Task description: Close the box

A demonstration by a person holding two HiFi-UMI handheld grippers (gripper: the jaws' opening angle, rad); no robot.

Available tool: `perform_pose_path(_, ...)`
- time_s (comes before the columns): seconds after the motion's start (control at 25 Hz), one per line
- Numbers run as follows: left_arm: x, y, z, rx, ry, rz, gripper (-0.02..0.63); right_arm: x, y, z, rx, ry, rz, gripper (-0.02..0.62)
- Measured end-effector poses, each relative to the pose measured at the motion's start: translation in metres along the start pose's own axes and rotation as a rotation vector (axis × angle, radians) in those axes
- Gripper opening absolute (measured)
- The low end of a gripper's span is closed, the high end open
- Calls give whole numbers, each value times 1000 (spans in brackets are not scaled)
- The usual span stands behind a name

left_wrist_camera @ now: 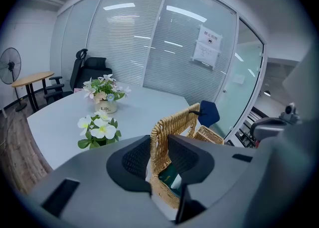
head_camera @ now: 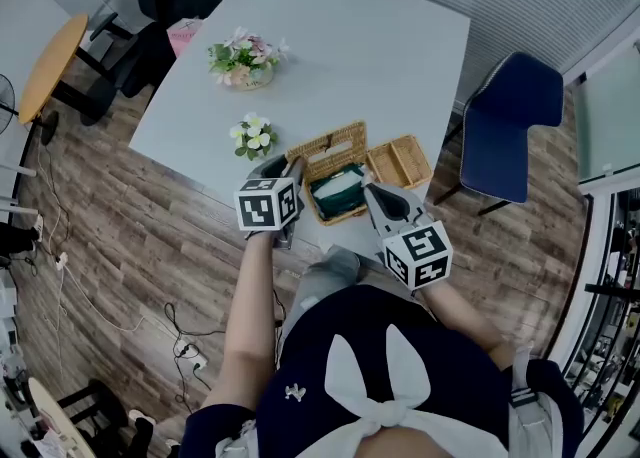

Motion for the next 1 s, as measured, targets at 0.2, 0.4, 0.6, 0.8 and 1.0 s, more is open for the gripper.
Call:
perform_pose_path(0.2,3,-2,6,-2,21,-6,117,2,-4,-2,-1,4,2,3)
perform_pose_path(0.4,4,-4,9,-1,36,-11,117,3,-6,-2,1,5,1,3)
perform_pose_path(0.6,6,-4,12,3,54,-22,117,5,-8,-1,5,13,3,4)
perform_pose_path(0.8,7,-7,16,7,68,-30,117,5,-11,-3,5,14,2,5)
perform_pose_path(1.0,8,-7,17,11,74,-35,118,6,-12,-4,6,16,2,5)
Point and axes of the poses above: the fingertips, and each gripper's own axes: y forward along the fingers, z to its right, x out of its underside, the point moved 9 cm from there along -y, backward along the fingers, and after that the axes turned 15 degrees about x, right-handed, at the moved point
